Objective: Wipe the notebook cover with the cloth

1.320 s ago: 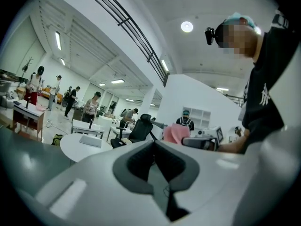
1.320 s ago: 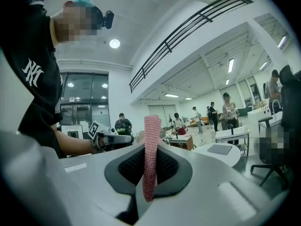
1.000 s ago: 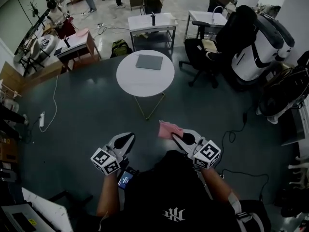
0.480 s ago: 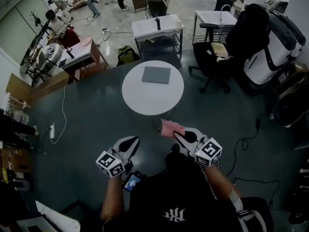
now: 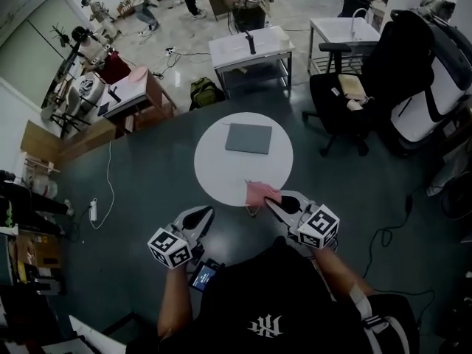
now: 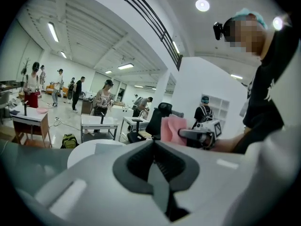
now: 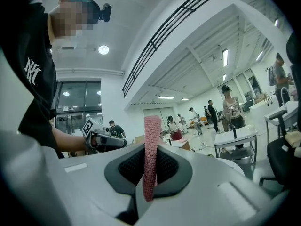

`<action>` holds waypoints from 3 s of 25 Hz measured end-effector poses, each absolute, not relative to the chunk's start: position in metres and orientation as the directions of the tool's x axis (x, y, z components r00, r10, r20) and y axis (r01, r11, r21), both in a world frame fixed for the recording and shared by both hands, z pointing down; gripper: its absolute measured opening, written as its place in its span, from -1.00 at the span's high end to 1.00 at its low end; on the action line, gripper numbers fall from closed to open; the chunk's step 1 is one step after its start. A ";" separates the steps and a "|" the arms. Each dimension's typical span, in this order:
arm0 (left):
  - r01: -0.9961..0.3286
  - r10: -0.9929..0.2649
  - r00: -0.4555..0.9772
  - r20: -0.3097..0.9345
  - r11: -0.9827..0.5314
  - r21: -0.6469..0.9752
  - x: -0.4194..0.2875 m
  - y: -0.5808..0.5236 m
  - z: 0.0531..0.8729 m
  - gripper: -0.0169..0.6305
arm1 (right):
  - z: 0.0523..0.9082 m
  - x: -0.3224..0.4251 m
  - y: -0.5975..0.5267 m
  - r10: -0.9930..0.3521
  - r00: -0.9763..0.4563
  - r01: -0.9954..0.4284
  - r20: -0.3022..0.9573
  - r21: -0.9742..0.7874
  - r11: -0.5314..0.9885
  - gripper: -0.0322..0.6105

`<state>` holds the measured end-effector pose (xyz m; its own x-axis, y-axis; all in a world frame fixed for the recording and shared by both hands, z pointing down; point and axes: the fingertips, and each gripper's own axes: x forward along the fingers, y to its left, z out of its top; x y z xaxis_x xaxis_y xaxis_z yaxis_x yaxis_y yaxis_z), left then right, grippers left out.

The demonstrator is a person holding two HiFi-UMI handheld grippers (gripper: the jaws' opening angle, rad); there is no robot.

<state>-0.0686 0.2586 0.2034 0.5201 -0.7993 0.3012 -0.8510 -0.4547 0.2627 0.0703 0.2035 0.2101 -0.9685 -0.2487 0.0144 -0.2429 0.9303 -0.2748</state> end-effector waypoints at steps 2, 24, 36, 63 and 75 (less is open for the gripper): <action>-0.861 -0.807 0.502 0.310 -0.436 0.261 -0.076 0.238 0.205 0.93 | 0.215 0.062 0.182 -0.242 -0.970 -0.234 0.009 -0.281 0.931 0.86; -0.749 -0.552 0.662 0.507 -0.496 0.439 -0.237 0.020 0.321 0.83 | 0.267 -0.049 0.010 -0.536 -0.826 -0.559 0.176 -0.381 0.736 0.86; -0.628 -0.332 0.776 0.537 -0.497 0.599 -0.281 -0.069 0.418 0.73 | 0.273 -0.104 -0.048 -0.652 -0.677 -0.735 0.342 -0.279 0.618 0.86; -0.770 -0.270 0.635 0.724 -0.303 0.562 -0.229 -0.122 0.594 0.70 | 0.516 -0.157 -0.189 -0.499 -0.729 -0.634 0.468 -0.187 0.750 0.88; -0.772 -0.235 0.633 0.737 -0.265 0.578 -0.228 -0.128 0.611 0.73 | 0.563 -0.210 -0.223 -0.458 -0.651 -0.575 0.606 0.002 0.818 0.89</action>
